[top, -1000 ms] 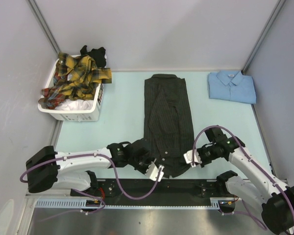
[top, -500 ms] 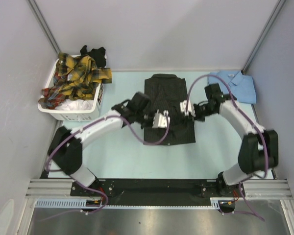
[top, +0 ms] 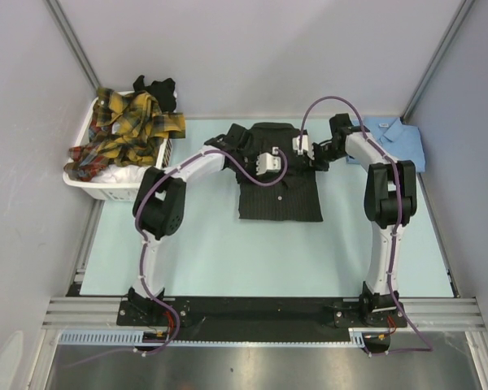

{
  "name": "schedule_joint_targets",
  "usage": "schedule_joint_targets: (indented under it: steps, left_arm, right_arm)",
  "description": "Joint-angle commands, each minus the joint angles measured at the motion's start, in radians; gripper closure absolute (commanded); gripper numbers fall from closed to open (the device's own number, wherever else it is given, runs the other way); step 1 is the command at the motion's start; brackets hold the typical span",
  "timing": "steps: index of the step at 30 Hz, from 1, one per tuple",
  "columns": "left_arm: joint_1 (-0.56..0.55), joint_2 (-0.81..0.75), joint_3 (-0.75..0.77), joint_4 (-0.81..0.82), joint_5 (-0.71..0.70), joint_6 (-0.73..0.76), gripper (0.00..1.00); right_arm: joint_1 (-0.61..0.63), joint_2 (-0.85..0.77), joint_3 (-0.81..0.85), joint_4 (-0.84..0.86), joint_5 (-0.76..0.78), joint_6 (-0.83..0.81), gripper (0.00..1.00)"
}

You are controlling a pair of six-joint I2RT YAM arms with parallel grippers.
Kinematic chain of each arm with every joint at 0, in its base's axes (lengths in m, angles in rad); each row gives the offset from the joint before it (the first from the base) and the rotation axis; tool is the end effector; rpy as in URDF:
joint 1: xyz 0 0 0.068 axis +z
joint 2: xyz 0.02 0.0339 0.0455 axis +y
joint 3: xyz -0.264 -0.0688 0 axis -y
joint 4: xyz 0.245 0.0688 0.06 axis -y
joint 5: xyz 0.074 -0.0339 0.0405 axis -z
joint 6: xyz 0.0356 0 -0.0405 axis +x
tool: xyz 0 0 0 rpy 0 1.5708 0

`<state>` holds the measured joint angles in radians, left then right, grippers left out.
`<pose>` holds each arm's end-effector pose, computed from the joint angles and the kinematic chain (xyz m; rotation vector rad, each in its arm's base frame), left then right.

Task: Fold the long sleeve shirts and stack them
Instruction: Fold the shirt

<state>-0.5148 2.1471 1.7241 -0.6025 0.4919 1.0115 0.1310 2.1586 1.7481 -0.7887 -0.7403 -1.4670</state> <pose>0.3978 -0.2443 0.1989 1.8298 1.6626 -0.4306 0.4444 0.0828 0.1970 -1.8168 1.5272 0.4455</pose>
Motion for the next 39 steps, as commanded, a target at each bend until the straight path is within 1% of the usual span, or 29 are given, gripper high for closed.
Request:
schedule_joint_targets:
  steps: [1, 3, 4, 5, 6, 7, 8, 9, 10, 11, 12, 13, 14, 15, 16, 17, 18, 19, 20, 21, 22, 23, 25, 29, 30, 32, 34, 36, 39]
  left_arm:
    - [-0.005, 0.011, 0.071, -0.028, 0.014, 0.001, 0.81]
    - [0.007, 0.02, 0.092, 0.01, 0.001, -0.046, 0.74]
    - [0.013, 0.022, 0.104, 0.024, -0.004, -0.104, 0.64]
    - [0.028, 0.023, 0.12, 0.035, -0.018, -0.138, 0.59]
    - [0.038, 0.022, 0.147, 0.061, -0.024, -0.175, 0.56]
    - [0.045, 0.011, 0.16, 0.075, -0.032, -0.251, 0.47]
    - [0.062, 0.002, 0.17, 0.085, -0.061, -0.292, 0.43]
    - [0.068, -0.009, 0.179, 0.093, -0.073, -0.332, 0.37]
    - [0.085, -0.038, 0.18, 0.089, -0.079, -0.405, 0.34]
    - [0.093, -0.059, 0.174, 0.075, -0.066, -0.437, 0.33]
    - [0.099, -0.082, 0.132, 0.061, -0.058, -0.514, 0.33]
    - [0.111, -0.149, 0.097, 0.058, -0.046, -0.552, 0.32]
    - [0.119, -0.186, 0.007, 0.064, 0.033, -0.589, 0.31]
    - [0.127, -0.231, -0.045, 0.073, 0.09, -0.643, 0.31]
    - [0.13, -0.304, -0.101, 0.087, 0.129, -0.663, 0.32]
    - [0.127, -0.338, -0.197, 0.116, 0.167, -0.685, 0.32]
    - [0.122, -0.361, -0.236, 0.128, 0.212, -0.742, 0.32]
    - [0.111, -0.375, -0.268, 0.139, 0.227, -0.775, 0.32]
    - [0.107, -0.391, -0.317, 0.167, 0.231, -0.81, 0.32]
    - [0.104, -0.392, -0.337, 0.184, 0.255, -0.873, 0.33]
    - [0.104, -0.394, -0.356, 0.213, 0.266, -0.899, 0.33]
    - [0.104, -0.392, -0.379, 0.225, 0.272, -0.924, 0.33]
    - [0.104, -0.389, -0.393, 0.243, 0.27, -0.964, 0.33]
    - [0.104, -0.375, -0.397, 0.247, 0.254, -0.961, 0.33]
    - [0.102, -0.365, -0.399, 0.244, 0.252, -0.959, 0.33]
    - [0.101, -0.352, -0.399, 0.236, 0.246, -0.955, 0.32]
    - [0.099, -0.336, -0.399, 0.233, 0.24, -0.947, 0.32]
    - [0.098, -0.314, -0.394, 0.23, 0.234, -0.949, 0.33]
    - [0.096, -0.29, -0.374, 0.221, 0.231, -0.967, 0.33]
  right_arm:
    - [-0.008, 0.004, 0.057, -0.038, -0.005, 0.002, 0.8]
    - [-0.013, 0.0, 0.062, -0.046, 0.007, 0.046, 0.7]
    - [-0.017, -0.009, 0.067, -0.044, 0.012, 0.068, 0.63]
    - [-0.033, -0.019, 0.07, -0.044, 0.021, 0.097, 0.58]
    - [-0.04, -0.028, 0.076, -0.047, 0.036, 0.127, 0.54]
    - [-0.051, -0.04, 0.08, -0.049, 0.042, 0.201, 0.44]
    - [-0.076, -0.069, 0.085, -0.047, 0.047, 0.241, 0.39]
    - [-0.088, -0.083, 0.087, -0.05, 0.054, 0.282, 0.36]
    - [-0.099, -0.101, 0.088, -0.056, 0.058, 0.381, 0.33]
    - [-0.106, -0.127, 0.096, -0.093, 0.059, 0.422, 0.32]
    - [-0.123, -0.144, 0.094, -0.118, 0.033, 0.468, 0.33]
    - [-0.123, -0.158, 0.091, -0.15, 0.007, 0.523, 0.35]
    - [-0.123, -0.193, 0.073, -0.226, -0.023, 0.548, 0.39]
    - [-0.123, -0.213, 0.047, -0.248, -0.092, 0.574, 0.48]
    - [-0.123, -0.233, 0.013, -0.257, -0.126, 0.641, 0.53]
    - [-0.123, -0.27, -0.062, -0.259, -0.155, 0.666, 0.58]
    - [-0.096, -0.282, -0.097, -0.251, -0.191, 0.692, 0.7]
    - [-0.078, -0.295, -0.129, -0.209, -0.2, 0.732, 0.73]
    - [-0.061, -0.305, -0.191, -0.178, -0.229, 0.813, 0.76]
    - [-0.027, -0.307, -0.215, -0.143, -0.247, 0.87, 0.8]
    - [-0.015, -0.304, -0.245, -0.057, -0.261, 0.92, 0.82]
    - [0.001, -0.29, -0.281, -0.019, -0.271, 1.009, 0.83]
    - [0.025, -0.27, -0.317, 0.081, -0.272, 1.063, 0.85]
    - [0.047, -0.207, -0.351, 0.199, -0.249, 1.154, 0.86]
    - [0.053, -0.185, -0.349, 0.224, -0.243, 1.198, 0.86]
    - [0.07, -0.174, -0.352, 0.333, -0.205, 1.25, 0.86]
    - [0.076, -0.152, -0.334, 0.429, -0.179, 1.323, 0.86]
    - [0.075, -0.132, -0.308, 0.486, -0.162, 1.372, 0.85]
    - [0.076, -0.088, -0.251, 0.505, -0.127, 1.395, 0.83]
